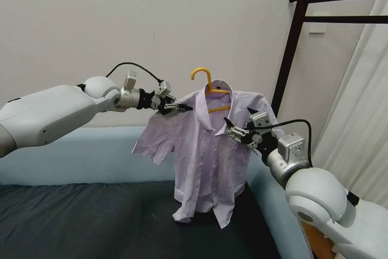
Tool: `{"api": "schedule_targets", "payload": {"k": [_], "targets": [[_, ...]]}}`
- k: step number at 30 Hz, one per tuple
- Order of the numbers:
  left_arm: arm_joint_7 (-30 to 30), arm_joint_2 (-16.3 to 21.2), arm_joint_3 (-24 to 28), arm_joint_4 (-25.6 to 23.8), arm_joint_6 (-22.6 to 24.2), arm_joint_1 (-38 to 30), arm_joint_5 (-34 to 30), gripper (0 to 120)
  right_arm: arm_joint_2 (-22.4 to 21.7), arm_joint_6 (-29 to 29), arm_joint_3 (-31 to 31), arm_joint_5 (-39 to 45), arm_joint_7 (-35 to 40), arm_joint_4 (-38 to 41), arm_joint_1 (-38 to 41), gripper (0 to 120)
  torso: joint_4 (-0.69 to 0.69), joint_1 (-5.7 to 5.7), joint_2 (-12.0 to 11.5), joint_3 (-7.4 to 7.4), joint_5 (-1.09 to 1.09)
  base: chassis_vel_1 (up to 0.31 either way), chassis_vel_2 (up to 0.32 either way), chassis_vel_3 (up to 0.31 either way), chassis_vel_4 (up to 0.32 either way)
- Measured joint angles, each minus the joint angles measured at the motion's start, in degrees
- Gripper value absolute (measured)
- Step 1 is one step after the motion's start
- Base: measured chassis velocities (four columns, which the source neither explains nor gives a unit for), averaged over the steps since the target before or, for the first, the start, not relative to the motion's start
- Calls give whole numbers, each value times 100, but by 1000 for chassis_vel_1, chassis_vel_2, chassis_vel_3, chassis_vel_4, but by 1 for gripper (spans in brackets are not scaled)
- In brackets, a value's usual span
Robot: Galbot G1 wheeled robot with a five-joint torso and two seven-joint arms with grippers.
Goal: Pick up the clothes from the sofa and hang them on the clothes hanger.
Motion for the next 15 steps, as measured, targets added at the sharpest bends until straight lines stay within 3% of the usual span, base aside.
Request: {"api": "schedule_targets", "payload": {"k": [5, 7, 15], "targets": [[-6, 20, 1, -89, 3, 28, 22, 1, 94, -31, -166, 203, 154, -177, 292, 85, -1, 0, 0, 0, 0, 0, 0, 0, 0], [-8, 38, -3, -131, 4, 55, 36, 1, 137, -37, -277, 346, 260, -250, 508, 73, 0, 0, 0, 0, 0, 0, 0, 0, 0], [-10, 81, -58, -172, 6, 112, 74, 1, 168, -98, -354, 539, 392, -272, 642, 48, 0, 0, 0, 0, -1, 0, 0, 0, 0]]}}
